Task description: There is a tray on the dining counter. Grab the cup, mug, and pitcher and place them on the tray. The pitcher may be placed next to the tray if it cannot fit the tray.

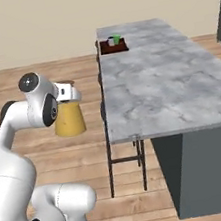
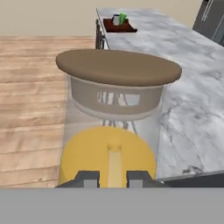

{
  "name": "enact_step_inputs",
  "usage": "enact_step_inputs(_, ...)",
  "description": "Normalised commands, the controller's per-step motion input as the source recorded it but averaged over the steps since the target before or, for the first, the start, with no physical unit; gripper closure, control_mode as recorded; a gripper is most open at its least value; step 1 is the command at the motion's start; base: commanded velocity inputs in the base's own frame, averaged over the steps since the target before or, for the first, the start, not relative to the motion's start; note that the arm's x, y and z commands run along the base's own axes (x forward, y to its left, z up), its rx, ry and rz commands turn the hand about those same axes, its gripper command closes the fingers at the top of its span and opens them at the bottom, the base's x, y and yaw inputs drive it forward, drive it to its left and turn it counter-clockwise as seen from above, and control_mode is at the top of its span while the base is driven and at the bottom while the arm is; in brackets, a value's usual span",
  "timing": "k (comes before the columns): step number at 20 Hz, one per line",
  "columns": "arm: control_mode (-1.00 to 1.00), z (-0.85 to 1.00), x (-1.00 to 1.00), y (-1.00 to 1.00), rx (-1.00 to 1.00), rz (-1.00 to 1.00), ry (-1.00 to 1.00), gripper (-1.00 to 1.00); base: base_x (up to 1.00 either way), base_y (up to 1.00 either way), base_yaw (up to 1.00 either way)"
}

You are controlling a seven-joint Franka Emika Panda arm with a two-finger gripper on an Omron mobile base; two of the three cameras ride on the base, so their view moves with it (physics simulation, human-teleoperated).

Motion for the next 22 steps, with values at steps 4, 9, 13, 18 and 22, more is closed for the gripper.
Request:
enact_step_inputs(4, 1.0, 0.0, 0.0, 0.0, 0.0, 0.0, 0.0, 1.0, 0.23, 0.87, -0.73)
enact_step_inputs(9, 1.0, 0.0, 0.0, 0.0, 0.0, 0.0, 0.0, 1.0, 0.26, 0.8, -0.76)
enact_step_inputs(13, 1.0, 0.0, 0.0, 0.0, 0.0, 0.0, 0.0, 1.0, 0.02, 0.95, -0.71)
enact_step_inputs(18, 1.0, 0.0, 0.0, 0.0, 0.0, 0.0, 0.0, 1.0, 0.02, 0.83, -0.76)
enact_step_inputs(22, 1.0, 0.0, 0.0, 0.0, 0.0, 0.0, 0.0, 1.0, 0.09, 0.57, -0.87)
